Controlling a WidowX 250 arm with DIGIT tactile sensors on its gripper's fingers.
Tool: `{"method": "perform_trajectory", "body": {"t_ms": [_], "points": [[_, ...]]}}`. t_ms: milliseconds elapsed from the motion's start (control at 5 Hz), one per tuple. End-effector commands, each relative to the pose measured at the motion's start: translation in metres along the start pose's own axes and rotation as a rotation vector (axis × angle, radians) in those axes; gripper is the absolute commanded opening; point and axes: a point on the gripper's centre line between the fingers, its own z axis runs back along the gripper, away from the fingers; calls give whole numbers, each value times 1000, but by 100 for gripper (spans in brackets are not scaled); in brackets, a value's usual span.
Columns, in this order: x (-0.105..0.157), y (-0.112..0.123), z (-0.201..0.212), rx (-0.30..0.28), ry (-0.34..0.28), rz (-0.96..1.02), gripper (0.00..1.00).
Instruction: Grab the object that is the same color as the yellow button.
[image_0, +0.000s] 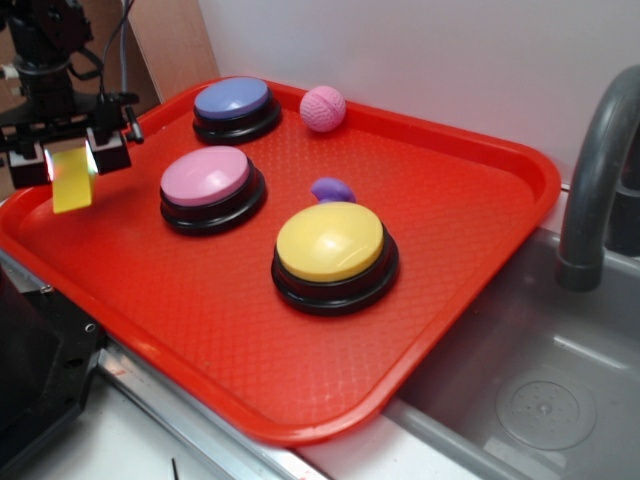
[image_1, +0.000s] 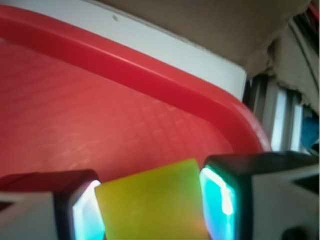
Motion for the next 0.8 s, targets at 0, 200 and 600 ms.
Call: {"method": "perform_trajectory", "body": {"t_ms": [0,200,600], "points": [[-17,30,74,-133,-53,-181,0],[-25,43,108,-138,-48,-252,0],[-39,33,135,-172,-77,-313,0]]}}
